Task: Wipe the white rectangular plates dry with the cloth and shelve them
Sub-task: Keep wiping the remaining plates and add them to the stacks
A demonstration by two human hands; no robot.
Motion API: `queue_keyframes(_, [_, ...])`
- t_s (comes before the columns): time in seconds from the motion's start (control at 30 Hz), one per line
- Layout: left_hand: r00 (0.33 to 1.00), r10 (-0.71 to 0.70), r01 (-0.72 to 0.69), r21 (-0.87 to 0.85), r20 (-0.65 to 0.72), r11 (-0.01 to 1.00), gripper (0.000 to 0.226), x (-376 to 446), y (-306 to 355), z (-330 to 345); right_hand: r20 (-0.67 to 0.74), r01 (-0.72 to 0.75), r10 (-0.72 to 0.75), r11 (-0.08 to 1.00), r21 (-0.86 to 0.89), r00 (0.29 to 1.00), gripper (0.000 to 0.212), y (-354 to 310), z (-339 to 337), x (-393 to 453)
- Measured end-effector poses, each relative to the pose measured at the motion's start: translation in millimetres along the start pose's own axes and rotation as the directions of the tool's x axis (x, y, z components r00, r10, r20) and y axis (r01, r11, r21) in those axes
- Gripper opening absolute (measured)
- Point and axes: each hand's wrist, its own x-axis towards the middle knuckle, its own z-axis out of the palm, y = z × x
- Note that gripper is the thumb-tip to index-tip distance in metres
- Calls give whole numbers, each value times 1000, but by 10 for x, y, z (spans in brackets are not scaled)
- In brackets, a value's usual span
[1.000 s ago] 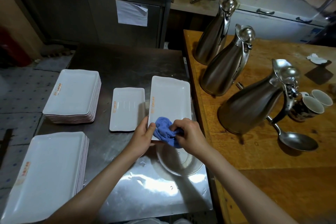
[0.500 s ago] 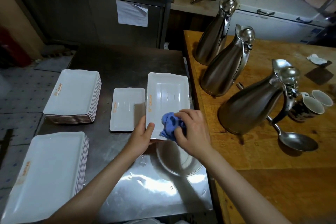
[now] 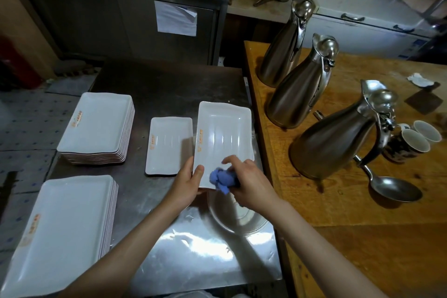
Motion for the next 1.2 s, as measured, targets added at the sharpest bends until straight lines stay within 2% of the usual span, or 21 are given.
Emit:
queue_keyframes(0.1, [1000,5,-5,8,20,1000,36,17,36,6,-69,-125,151,949,290,986,26,-57,-205,71])
queue_keyframes(0.17, [1000,11,-11,-3,17,1000,34,20,54,11,-57,-163,204,896,412,977,16,-66,-338,135])
queue_keyframes(0.23, [1000,15,-15,-9,11,1000,34,27,70,25,-53,-165,195,923,347,979,22,-63,-394,184])
queue_keyframes(0.27, [1000,14,-14,-15,10,1000,33,29,73,34,-94,-168,197,954,250,976,34,-47,-379,206])
queue_keyframes(0.33, [1000,3,-2,-49,9,999,29,24,80,49,-251,-203,218,976,82,943,55,-20,-310,225])
queue_keyframes(0.37, [1000,-6,7,-62,8,998,29,20,83,53,-340,-236,235,971,39,911,56,-32,-276,220])
queue_keyframes(0.43, [1000,-9,9,-52,-2,999,31,20,76,52,-472,-260,239,965,21,849,40,-74,-203,199])
queue_keyframes(0.5, [1000,-3,3,-44,-6,999,33,15,81,56,-547,-187,135,982,-40,826,23,-115,-73,174])
queue_keyframes(0.53, [1000,0,-1,-45,-9,999,33,14,84,57,-558,-149,87,987,-66,825,21,-134,-6,152])
queue_keyframes(0.6, [1000,15,-15,-45,-7,999,30,10,92,59,-524,-122,66,990,-73,849,30,-155,116,121])
queue_keyframes(0.7, [1000,31,-30,-48,4,998,29,-4,101,59,-461,-166,131,985,-37,878,47,-172,188,117])
queue_keyframes(0.83, [1000,25,-25,-50,-7,998,28,-16,115,66,-445,-36,13,998,-44,895,40,-98,231,119])
queue_keyframes(0.93, [999,34,-36,-27,-42,999,26,2,114,17,-331,87,-97,995,-45,939,38,-22,200,61])
queue_keyframes(1.03, [999,-7,3,-74,-53,997,25,1,125,8,-211,126,-133,991,-46,968,35,40,137,1])
queue_keyframes(1.1, [998,-43,37,-121,-43,992,27,-23,146,28,-207,149,-164,985,-87,964,35,70,111,-21])
queue_keyframes(1.2, [997,-66,61,-150,-29,987,28,-27,153,48,-289,105,-146,982,-154,946,34,135,62,-10])
